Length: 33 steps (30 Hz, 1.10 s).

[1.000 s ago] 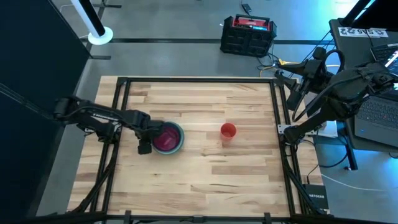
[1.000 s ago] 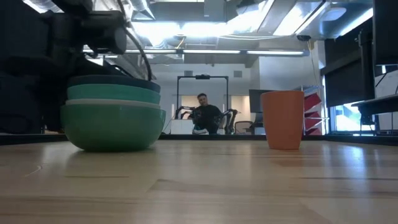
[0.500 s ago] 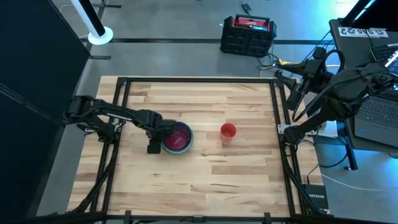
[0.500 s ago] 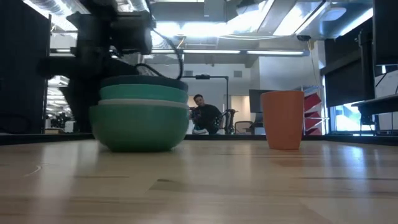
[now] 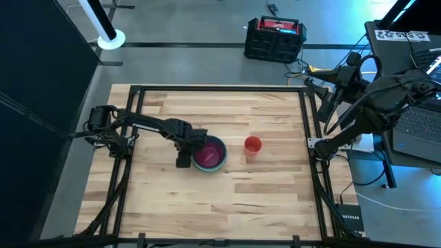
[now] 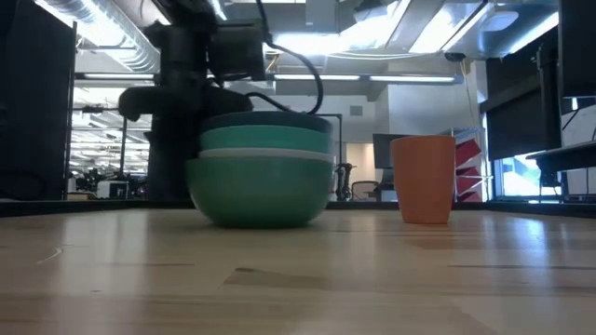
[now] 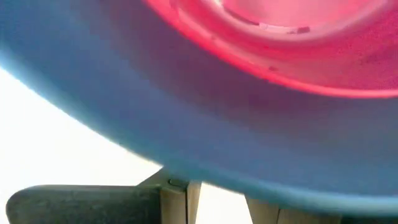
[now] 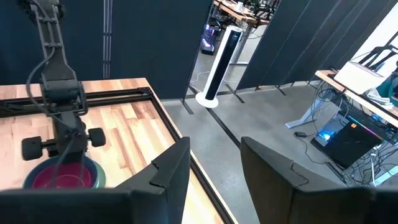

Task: Nest bowls inside each other
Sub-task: Move the stacked bowls to the center of the table, then return to Home Position

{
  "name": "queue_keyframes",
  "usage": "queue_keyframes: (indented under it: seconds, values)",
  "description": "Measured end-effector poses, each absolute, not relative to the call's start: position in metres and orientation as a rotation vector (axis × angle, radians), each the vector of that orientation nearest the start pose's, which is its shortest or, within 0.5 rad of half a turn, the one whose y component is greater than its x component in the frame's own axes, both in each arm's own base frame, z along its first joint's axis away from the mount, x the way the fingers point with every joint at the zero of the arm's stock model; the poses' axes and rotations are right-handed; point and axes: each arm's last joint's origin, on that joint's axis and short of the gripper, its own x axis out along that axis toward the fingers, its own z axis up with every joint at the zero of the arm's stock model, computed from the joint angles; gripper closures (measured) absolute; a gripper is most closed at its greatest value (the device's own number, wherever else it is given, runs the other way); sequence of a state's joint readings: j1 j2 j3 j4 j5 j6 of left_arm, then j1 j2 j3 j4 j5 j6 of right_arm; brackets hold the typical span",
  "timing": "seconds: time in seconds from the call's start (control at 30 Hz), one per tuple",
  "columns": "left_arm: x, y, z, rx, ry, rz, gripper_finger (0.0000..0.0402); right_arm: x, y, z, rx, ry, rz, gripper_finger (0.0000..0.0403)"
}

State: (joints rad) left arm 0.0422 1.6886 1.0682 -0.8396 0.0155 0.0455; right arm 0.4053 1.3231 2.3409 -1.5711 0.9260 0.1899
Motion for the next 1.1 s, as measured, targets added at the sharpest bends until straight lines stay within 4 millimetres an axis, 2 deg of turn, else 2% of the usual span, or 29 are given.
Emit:
queue_keyframes:
  seconds: [0.23,0.53,0.7,0.8,0.97,1.1]
  values:
    - [0.303,0.022,0.181,-0.020,1.437,0.010,0.0318,0.106,0.020,0.555,-0.162,0.389,-0.542,0.0272]
    - [0.307,0.022,0.183,-0.017,1.414,0.009,0.0318,0.102,0.019,0.555,-0.157,0.382,-0.541,0.0272]
    - [0.297,0.021,0.190,-0.055,1.541,0.033,0.0318,0.098,0.017,0.556,-0.148,0.374,-0.540,0.0272]
    - [0.294,0.017,0.211,-0.075,1.554,0.053,0.0322,0.098,0.017,0.556,-0.130,0.373,-0.530,0.0272]
    - [0.288,0.014,0.266,-0.070,1.407,0.055,0.0349,0.098,0.017,0.556,-0.100,0.370,-0.513,0.0272]
    - [0.275,0.010,0.311,-0.068,1.289,0.055,0.0371,0.097,0.018,0.556,-0.076,0.369,-0.500,0.0272]
